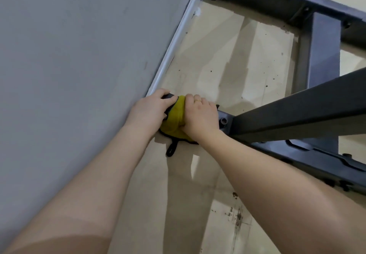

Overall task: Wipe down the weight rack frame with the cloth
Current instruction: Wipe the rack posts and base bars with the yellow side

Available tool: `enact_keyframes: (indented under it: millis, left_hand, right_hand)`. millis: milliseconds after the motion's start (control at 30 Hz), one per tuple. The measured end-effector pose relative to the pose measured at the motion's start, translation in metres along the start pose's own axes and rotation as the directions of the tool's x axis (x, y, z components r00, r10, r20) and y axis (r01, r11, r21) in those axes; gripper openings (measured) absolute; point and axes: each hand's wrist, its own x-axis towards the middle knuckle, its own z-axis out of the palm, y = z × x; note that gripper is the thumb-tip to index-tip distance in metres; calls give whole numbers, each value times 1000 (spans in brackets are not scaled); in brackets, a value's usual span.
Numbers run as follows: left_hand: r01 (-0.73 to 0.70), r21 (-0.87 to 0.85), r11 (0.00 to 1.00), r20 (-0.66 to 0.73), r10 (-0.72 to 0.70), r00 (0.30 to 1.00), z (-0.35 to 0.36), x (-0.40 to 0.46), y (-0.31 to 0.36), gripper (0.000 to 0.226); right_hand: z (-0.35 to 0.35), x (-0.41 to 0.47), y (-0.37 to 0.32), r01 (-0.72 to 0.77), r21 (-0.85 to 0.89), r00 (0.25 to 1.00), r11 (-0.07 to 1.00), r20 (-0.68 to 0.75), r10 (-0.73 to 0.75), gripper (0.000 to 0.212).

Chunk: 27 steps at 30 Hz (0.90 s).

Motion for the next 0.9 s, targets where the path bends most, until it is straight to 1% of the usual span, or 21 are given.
enact_keyframes:
  millis: [33,67,133,167,200,233,267,300,333,400,467,533,567,600,633,667,700,767,833,867,900]
  left_hand:
    - [2,0,1000,6,-2,1000,-1,0,1,61]
    - [2,0,1000,11,-2,1000,-3,-1,2,60]
    - [-1,-3,1000,16,1,1000,-3,-3,3,60]
    - [-2,-2,1000,14,2,1000,-2,-4,3,59]
    - [-4,1,1000,9,4,1000,0,-6,3,59]
    - [-10,10,1000,2,9,1000,1,-6,3,59]
    - [-14,20,1000,-6,14,1000,1,-5,3,60]
    - [-16,24,1000,-11,17,1000,1,-3,2,60]
    - [-12,18,1000,-7,13,1000,2,-3,1,60]
    - [0,5,1000,-7,0,1000,4,-4,1,58]
    - [1,4,1000,5,-1,1000,4,-5,3,58]
    - [-2,11,1000,14,2,1000,3,-6,5,58]
    - [0,13,1000,13,-1,1000,2,-5,5,59]
    - [3,16,1000,15,-3,1000,1,-5,5,59]
    - [3,26,1000,16,-3,1000,1,-5,5,59]
    - [2,33,999,15,-3,1000,2,-6,5,59]
    - [-1,33,999,14,0,1000,2,-6,5,58]
    - [9,10,1000,27,-10,1000,1,-6,8,58]
    - [63,-48,997,50,-61,997,-2,-8,11,57]
    - [70,-56,996,49,-68,997,-2,-9,13,57]
    - [58,-24,998,33,-57,998,-4,-10,16,58]
  right_hand:
    - [0,0,1,-22,27,1000,999,15,22,51]
    - [0,-6,0,-45,18,999,999,4,45,49]
    - [7,-19,-7,-115,-52,989,992,-103,109,48]
    - [9,-24,-9,-137,-101,984,985,-132,123,50]
    - [9,-25,-9,-130,-154,978,980,-184,100,51]
    - [5,-22,-5,-94,-194,989,976,-133,69,52]
    - [-1,-17,0,-33,-187,998,982,-51,24,55]
    - [-7,-10,4,30,-150,998,988,53,-22,56]
    - [-12,-2,6,72,-109,995,991,79,-64,55]
    - [-19,10,8,45,-17,983,999,178,-42,54]
    - [-21,3,9,29,18,983,999,183,-31,57]
    - [-6,-19,8,14,-50,1000,999,22,-13,67]
    - [-1,-30,4,-28,-92,998,995,-53,23,76]
    - [2,-38,-1,-61,-113,995,992,-85,52,91]
    - [3,-42,-5,-79,-123,997,989,-23,77,103]
    - [0,-39,-7,-74,-113,995,991,52,80,109]
    - [-4,-30,-5,-54,-99,993,994,96,64,107]
    - [-19,-8,2,-15,-38,988,999,155,21,89]
    - [-23,0,5,-10,20,978,1000,207,5,76]
    - [-20,-4,4,-19,4,985,1000,170,18,70]
    - [-14,-13,3,-23,-44,997,999,72,26,60]
